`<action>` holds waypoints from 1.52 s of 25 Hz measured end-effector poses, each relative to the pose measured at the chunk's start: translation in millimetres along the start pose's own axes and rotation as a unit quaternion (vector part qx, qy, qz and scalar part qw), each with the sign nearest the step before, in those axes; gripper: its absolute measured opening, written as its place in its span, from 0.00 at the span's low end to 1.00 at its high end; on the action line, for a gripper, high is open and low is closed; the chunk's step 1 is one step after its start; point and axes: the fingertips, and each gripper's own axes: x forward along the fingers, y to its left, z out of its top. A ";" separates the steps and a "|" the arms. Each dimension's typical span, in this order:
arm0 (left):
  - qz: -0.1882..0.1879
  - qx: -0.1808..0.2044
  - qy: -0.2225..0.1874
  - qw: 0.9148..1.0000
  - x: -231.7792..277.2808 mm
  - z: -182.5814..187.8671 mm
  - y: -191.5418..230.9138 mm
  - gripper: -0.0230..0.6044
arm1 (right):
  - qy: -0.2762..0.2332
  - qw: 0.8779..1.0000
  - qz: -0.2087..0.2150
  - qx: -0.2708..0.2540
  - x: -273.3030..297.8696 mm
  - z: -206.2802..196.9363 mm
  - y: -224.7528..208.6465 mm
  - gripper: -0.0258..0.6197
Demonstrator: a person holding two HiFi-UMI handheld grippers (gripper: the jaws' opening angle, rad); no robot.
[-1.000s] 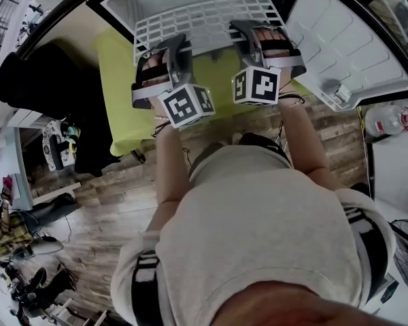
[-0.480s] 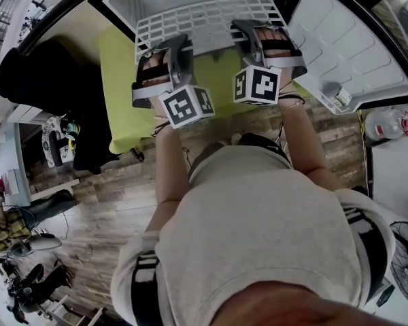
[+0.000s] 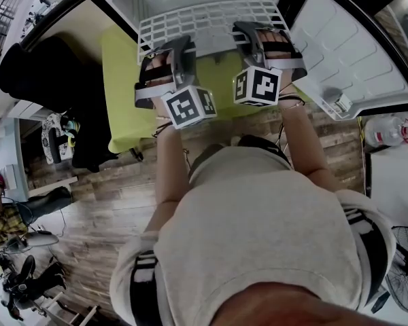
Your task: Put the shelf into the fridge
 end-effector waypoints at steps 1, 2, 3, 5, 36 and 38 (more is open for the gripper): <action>0.000 0.000 0.001 1.000 0.8 0.4 0.0 0.14 | 0.000 1.000 0.001 0.000 1.2 -0.5 -0.5 0.15; -0.001 -0.001 0.002 1.000 1.9 1.0 0.0 0.14 | -0.001 1.000 0.001 0.001 2.6 -1.3 -1.2 0.15; -0.001 -0.001 0.003 1.000 3.2 1.6 0.2 0.14 | -0.001 1.000 0.002 0.003 4.3 -2.2 -1.9 0.15; -0.003 -0.002 0.005 1.000 6.0 2.7 0.2 0.14 | -0.002 1.000 0.004 0.006 7.7 -4.3 -2.7 0.15; -0.042 -0.039 0.006 0.998 62.8 -10.0 -4.5 0.19 | -0.019 1.000 0.011 0.016 64.2 -18.7 -3.8 0.18; -0.041 -0.040 0.008 0.998 66.4 -11.7 -3.6 0.19 | -0.019 1.000 0.014 0.017 68.4 -18.7 -4.2 0.19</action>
